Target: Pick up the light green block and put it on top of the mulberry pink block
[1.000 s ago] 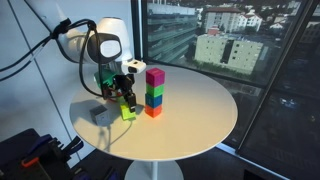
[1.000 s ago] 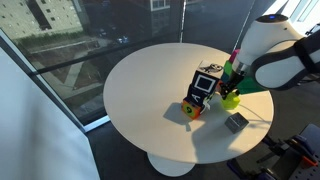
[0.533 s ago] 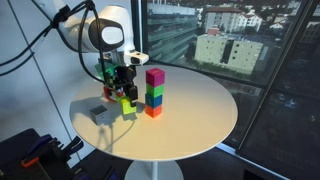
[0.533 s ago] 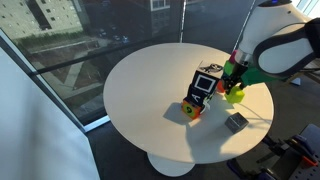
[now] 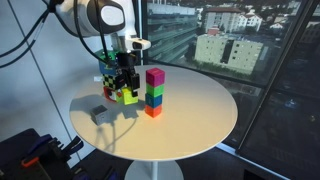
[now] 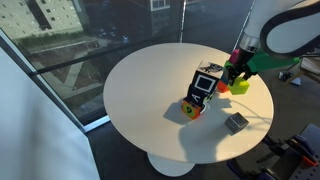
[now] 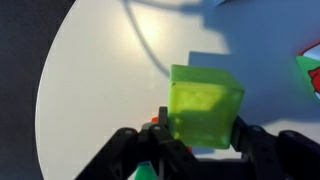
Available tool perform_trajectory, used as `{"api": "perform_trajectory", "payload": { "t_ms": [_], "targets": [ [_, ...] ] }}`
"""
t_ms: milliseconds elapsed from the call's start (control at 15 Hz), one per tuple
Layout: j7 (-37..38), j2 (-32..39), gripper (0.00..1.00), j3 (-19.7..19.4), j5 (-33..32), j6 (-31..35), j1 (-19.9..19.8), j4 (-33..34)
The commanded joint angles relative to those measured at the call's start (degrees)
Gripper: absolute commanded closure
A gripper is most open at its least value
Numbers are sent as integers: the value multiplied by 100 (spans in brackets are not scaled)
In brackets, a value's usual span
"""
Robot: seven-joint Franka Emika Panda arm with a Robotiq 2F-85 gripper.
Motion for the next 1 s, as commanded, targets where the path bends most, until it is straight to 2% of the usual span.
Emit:
{"api": "perform_trajectory", "payload": {
  "t_ms": [0,400,933],
  "targets": [
    [-308,-271,69,170,105,-558,-190,257],
    [-623,-491,69,239,291,-1246,-352,751],
    [-832,-674,69,240,604,-1816,-491,1318]
  ]
}}
